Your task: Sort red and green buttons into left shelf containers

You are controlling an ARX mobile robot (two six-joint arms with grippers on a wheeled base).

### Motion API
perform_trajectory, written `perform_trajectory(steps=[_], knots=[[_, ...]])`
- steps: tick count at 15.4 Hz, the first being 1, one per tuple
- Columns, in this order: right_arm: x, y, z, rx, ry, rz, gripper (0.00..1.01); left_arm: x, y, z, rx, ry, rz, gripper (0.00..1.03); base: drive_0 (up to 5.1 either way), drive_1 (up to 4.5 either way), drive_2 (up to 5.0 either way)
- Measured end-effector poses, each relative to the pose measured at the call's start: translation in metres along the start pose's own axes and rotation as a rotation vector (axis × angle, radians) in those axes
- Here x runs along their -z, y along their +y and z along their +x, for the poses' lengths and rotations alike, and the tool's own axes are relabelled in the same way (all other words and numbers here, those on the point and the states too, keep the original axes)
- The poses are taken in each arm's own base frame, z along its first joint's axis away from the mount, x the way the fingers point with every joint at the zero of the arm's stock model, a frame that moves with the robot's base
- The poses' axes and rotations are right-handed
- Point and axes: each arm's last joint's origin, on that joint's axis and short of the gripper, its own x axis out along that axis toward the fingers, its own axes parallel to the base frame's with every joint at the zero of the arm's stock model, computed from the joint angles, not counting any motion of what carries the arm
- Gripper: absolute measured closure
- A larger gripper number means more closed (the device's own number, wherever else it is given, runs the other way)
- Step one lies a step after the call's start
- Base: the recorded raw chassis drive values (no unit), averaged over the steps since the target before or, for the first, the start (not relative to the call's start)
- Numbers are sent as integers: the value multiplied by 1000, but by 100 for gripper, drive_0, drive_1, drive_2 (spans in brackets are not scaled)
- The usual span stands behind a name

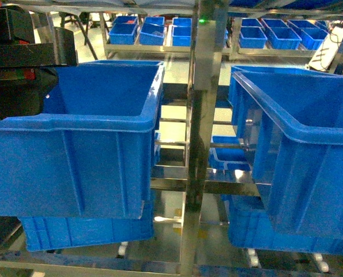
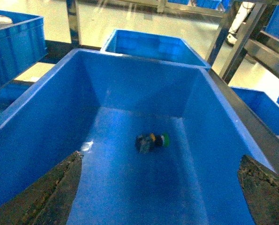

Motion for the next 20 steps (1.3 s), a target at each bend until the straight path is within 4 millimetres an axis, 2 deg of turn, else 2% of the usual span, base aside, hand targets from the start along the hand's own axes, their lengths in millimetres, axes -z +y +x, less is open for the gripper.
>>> perform_trajectory(steps=[2,5,7,10,15,17,20], knots=[[23,4,-42,7,49,86,3,0,0,0,0,0,0,60,261,240,-499],[47,7,-81,19,81,136,3,0,0,0,0,0,0,60,261,240,-499],[62,20,-98,-56,96,127,3,0,0,0,0,0,0,60,261,240,-499],[72,40,-107,-152,113,97,3,0,0,0,0,0,0,60,261,240,-499],[71,44,-107,-167,105,91,3,4,6,4,-46,36,8,60,261,240,-499],[71,44,-107,-167,104,91,3,-2,11,17,-55,39,-1,60,261,240,-499],[71,44,-107,-167,105,91,3,-30,20,50,-45,14,1,60,87,80,-166]])
